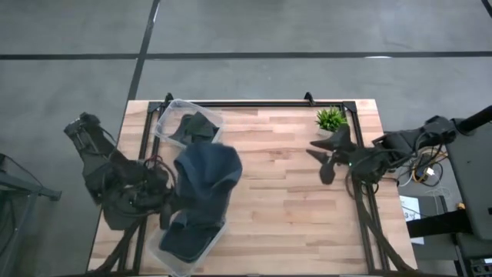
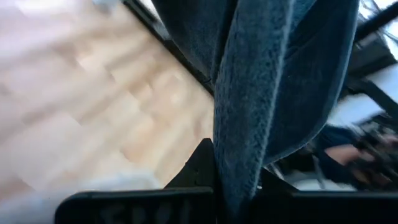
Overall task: Pick & Place hat
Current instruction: Put the dark blue cap into the bottom transparent bin
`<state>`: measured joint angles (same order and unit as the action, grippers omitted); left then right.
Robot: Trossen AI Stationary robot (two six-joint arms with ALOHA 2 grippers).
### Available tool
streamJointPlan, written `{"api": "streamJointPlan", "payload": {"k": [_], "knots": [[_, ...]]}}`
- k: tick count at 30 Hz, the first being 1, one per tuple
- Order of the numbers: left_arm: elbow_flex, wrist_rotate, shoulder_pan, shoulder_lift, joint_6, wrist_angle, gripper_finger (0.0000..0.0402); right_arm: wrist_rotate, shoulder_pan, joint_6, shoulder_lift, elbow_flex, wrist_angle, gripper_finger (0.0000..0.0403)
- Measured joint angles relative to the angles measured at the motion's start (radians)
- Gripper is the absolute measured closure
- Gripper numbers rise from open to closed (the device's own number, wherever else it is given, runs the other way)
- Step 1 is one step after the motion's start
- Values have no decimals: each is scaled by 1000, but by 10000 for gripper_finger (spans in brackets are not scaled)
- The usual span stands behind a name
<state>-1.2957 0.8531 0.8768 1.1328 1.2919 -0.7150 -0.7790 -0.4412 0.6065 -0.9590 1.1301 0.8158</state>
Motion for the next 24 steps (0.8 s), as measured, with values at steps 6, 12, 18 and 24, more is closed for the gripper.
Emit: {"api": "streamJointPlan", "payload": {"k": [6, 12, 18, 24], "knots": [[0, -216, 17, 4, 151, 7, 397, -6, 0, 45, 185, -243, -216, 281], [0, -370, 31, 35, 338, 2, 397, -1, 0, 110, 270, -377, -251, 284], [0, -433, 54, 77, 462, -27, 397, 93, -1, -126, 305, -438, -383, 275], [0, -437, 60, 108, 511, -27, 397, 478, 9, -393, 384, -510, -676, 271]]}}
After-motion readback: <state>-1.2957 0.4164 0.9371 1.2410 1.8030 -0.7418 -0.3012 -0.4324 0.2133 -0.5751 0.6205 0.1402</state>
